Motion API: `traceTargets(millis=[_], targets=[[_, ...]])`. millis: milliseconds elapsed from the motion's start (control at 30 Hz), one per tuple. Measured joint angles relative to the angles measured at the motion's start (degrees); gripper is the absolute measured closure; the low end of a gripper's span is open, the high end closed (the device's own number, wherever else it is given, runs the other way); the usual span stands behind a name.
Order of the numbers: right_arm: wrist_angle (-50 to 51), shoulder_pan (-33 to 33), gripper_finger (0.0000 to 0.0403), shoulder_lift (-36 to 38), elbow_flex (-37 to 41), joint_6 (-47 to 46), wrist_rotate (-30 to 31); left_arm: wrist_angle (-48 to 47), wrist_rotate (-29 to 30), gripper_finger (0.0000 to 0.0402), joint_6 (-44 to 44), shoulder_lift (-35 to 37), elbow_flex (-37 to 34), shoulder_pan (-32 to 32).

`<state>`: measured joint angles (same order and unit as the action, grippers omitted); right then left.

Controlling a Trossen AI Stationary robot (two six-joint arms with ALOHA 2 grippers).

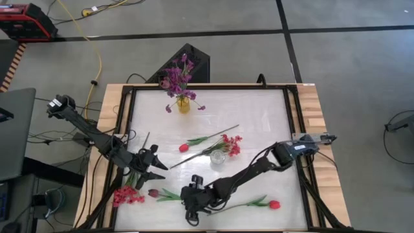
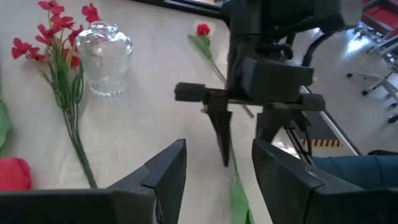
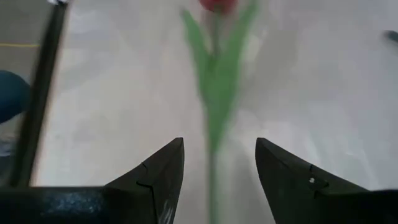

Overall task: Sort flowers into vase by color
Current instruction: Put the purple flower into the yellow vase

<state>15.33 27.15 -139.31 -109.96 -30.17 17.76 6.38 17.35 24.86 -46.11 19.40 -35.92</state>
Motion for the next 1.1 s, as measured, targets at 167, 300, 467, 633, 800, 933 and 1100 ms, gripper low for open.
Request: traceTargets(millis=[167, 300, 467, 633, 800, 933, 1100], targets=[[0.3, 0.9, 0.0180, -2.8, -1.6, -2.3, 2.5, 1.0, 0.0, 0.0230, -0.1, 0.0, 0.0, -0.5], [0.2, 1.6, 0.0193, -4.7, -1.8, -4.2, 4.3, 0.9, 0.1, 0.0230, -0.2, 0.0, 0.0, -0.5], [3.0, 1.7, 0.0301, -5.5, -1.9, -5.8, 5.1, 1.0, 1.5, 0.0230, -2.1, 0.0, 0.0, -0.5], [6.2, 1.6, 0.0382, -4.0, -1.8, -4.6, 5.3, 1.4, 3.9, 0.0230, -4.9, 0.0, 0.0, -0.5], [10.3, 1.4, 0.0385, 0.4, -1.0, 5.4, 6.4, 3.3, 5.8, 0.0230, -8.9, 0.0, 0.0, -0.4], [9.7, -0.6, 0.0385, 7.6, 3.8, 12.7, 4.1, 5.8, 6.4, 0.0230, -11.7, 0.1, 0.0, -0.4], [-12.2, -5.2, 0.0385, 20.0, 24.1, 20.0, -11.1, 6.1, 11.9, 0.0230, -15.2, 1.4, 0.0, -0.3]])
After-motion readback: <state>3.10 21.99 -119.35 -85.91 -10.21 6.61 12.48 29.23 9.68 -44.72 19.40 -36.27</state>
